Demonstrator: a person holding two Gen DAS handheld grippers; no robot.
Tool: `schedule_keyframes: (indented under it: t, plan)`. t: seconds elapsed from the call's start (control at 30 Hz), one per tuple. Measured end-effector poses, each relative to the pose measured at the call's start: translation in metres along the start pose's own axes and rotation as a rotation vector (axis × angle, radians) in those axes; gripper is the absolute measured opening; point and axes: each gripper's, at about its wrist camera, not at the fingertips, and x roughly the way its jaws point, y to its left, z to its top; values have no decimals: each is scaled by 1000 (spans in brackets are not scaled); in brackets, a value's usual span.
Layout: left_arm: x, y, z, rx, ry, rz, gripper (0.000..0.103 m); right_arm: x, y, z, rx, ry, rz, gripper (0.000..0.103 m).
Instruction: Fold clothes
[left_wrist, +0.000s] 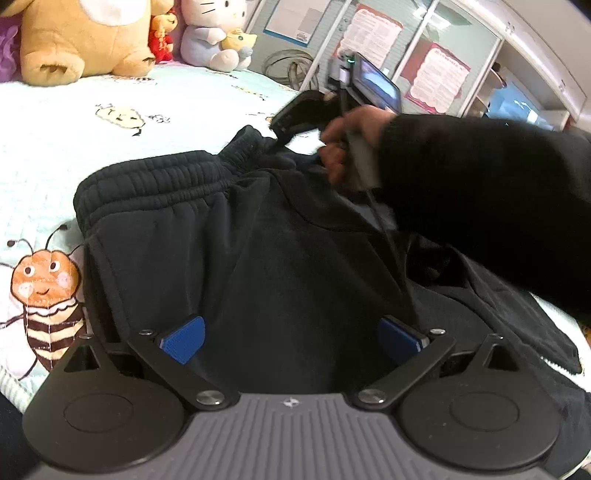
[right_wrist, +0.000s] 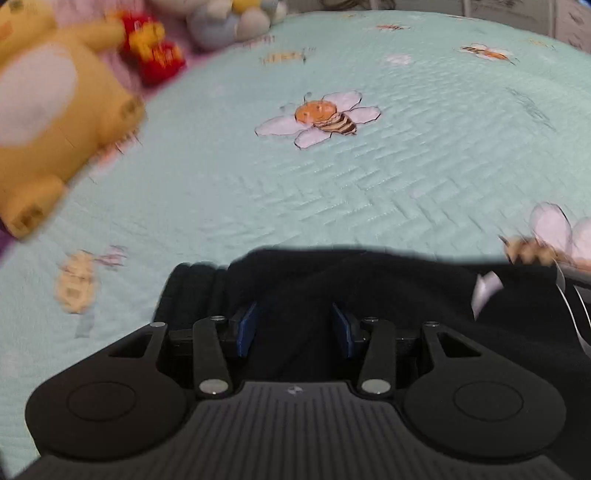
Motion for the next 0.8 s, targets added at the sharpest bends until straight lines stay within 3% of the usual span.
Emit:
schedule_keyframes:
  t: [0.1, 0.17, 0.3, 0.4, 0.43, 0.47, 0.53, 0.57, 0.6, 0.63, 0.8]
  plan:
    - [0, -1, -1, 9, 3, 4, 103, -13, -9, 23, 81, -39, 0, 44]
    - [0, -1, -1, 1, 2, 2, 103, -45, -19, 26, 55, -101, 29, 44]
    - [1, 6, 2, -35, 1, -10, 103, -105, -71, -18, 51, -86, -25, 48]
    - [1, 3, 0, -20, -6, 3, 103, -97, -134, -61, 146, -4, -105, 47]
    - [2, 1, -1, -11, -8, 9, 103, -87, -154, -67, 180, 29, -142, 36]
    - [2, -1, -2, 6, -9, 19, 103, -81, -172, -67, 207, 17, -146, 15]
    - [2, -6, -5, 45, -11, 36, 103, -87, -209, -60, 308, -88, -138, 4]
    - [3, -7, -5, 61, -12, 44, 103, -92, -225, -56, 422, -117, -158, 0]
    - [4, -8, -6, 68, -12, 49, 103, -101, -236, -56, 531, -147, -171, 6]
    - [5, -8, -6, 73, -13, 55, 103, -112, -234, -59, 542, -177, -180, 20]
    - [9, -12, -6, 84, -18, 82, 103, -158, -184, -117, 301, -156, -70, 40]
